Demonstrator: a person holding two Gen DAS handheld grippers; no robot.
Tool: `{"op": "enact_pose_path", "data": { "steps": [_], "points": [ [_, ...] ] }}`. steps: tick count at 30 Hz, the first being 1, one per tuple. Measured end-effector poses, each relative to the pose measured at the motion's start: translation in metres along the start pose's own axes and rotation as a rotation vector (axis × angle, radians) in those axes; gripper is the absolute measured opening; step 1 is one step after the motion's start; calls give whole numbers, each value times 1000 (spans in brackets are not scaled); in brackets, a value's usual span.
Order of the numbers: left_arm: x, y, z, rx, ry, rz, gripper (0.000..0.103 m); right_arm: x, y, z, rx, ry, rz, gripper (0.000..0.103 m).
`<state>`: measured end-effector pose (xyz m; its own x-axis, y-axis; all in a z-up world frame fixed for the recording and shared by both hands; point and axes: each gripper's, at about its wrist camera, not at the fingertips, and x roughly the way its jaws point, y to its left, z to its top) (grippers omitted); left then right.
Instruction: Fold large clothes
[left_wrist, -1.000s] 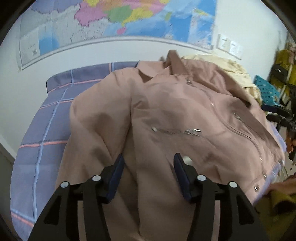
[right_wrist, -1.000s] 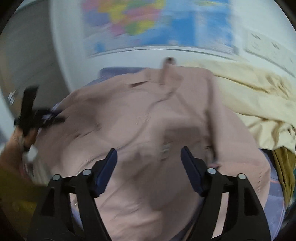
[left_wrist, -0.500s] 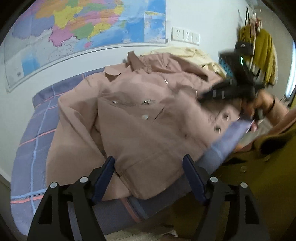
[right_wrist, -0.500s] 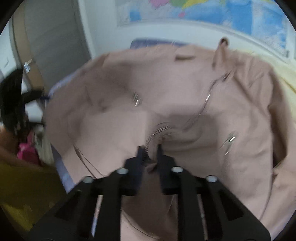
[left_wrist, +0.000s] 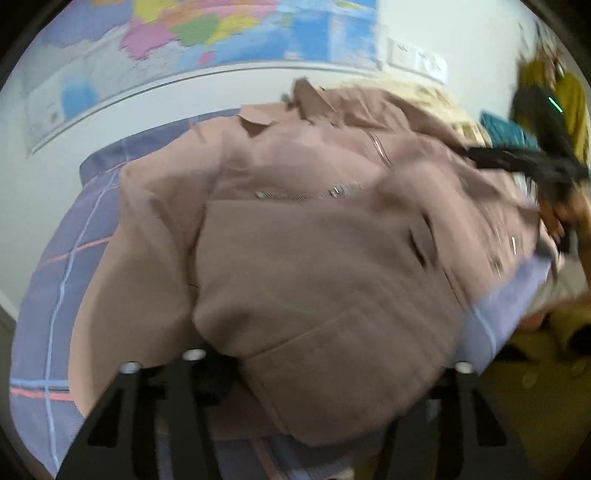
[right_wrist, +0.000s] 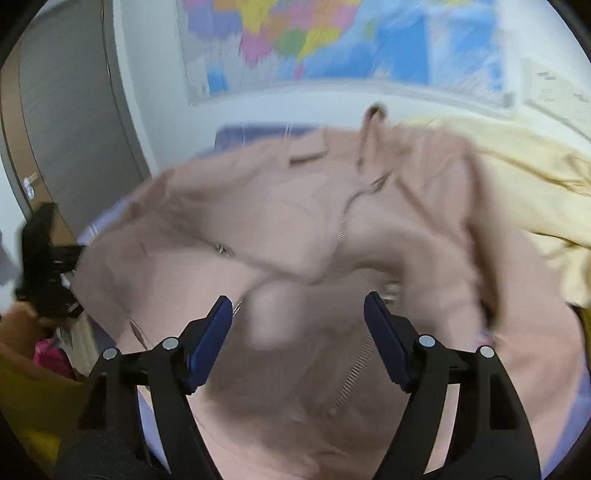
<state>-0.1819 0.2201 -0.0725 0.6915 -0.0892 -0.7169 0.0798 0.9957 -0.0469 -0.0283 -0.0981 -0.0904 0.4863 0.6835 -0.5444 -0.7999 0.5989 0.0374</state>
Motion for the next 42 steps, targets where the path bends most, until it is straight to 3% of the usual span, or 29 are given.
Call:
{"op": "enact_pose_path", "data": {
  "steps": [3, 6, 8, 10, 11, 12, 14, 15, 18, 20, 21, 24, 27, 29, 31, 33, 37, 39, 40, 42],
  "points": [
    [0, 7, 1, -35, 5, -14, 40, -51, -20, -33, 67, -14, -32, 84],
    [0, 4, 3, -35, 5, -14, 35, -72, -30, -67, 122, 37, -43, 85],
    [1, 5, 6, -57, 7, -11, 26, -78, -29, -93, 137, 93, -28, 85],
    [1, 7, 9, -84, 8, 2, 8, -76, -22, -113, 139, 117, -15, 85],
    [0, 9, 10, -101, 7, 0, 7, -73, -21, -117, 139, 118, -28, 79],
    [0, 10, 13, -114, 7, 0, 5, -67, -20, -120, 141, 125, -39, 47],
    [-9, 14, 20, -141, 2, -6, 4, -57, -18, -118, 168, 126, -47, 16],
    [-17, 17, 23, -153, -9, -15, 4, -58, -20, -115, 207, 112, -1, 7],
    [-53, 28, 33, -195, -64, -33, 4, -115, -26, -96, 289, -76, 169, 7],
    [-80, 32, 38, -173, -106, -36, 5, -142, -28, -89, 289, -132, 197, 7],
    [-84, 30, 40, -147, -110, -31, 6, -151, -27, -88, 266, -129, 171, 8],
    [-76, 15, 32, -40, -46, 0, 16, -130, -27, -100, 250, 31, 66, 14],
    [-36, 5, 12, 49, 123, 95, 32, -93, -33, -123, 260, 233, -32, 48],
    [-28, 6, 3, 71, 159, 121, 32, -92, -32, -127, 256, 256, -24, 48],
    [-41, 12, 4, 47, 117, 79, 37, -111, -32, -117, 250, 202, -27, 55],
    [-74, 18, 8, 43, -9, -3, 46, -139, -29, -98, 204, 112, -35, 67],
    [-113, 25, 28, 54, -177, 3, 48, -154, -32, -54, 159, -37, -25, 69],
    [-119, 23, 36, 91, -211, -15, 51, -139, -29, -33, 110, -58, -30, 69],
    [-116, 17, 37, 130, -204, -14, 58, -118, -25, -17, 77, -47, -31, 69],
    [-102, -4, 37, 230, -158, 70, 60, -89, -21, -2, 60, -36, -12, 69]
  ]
}}
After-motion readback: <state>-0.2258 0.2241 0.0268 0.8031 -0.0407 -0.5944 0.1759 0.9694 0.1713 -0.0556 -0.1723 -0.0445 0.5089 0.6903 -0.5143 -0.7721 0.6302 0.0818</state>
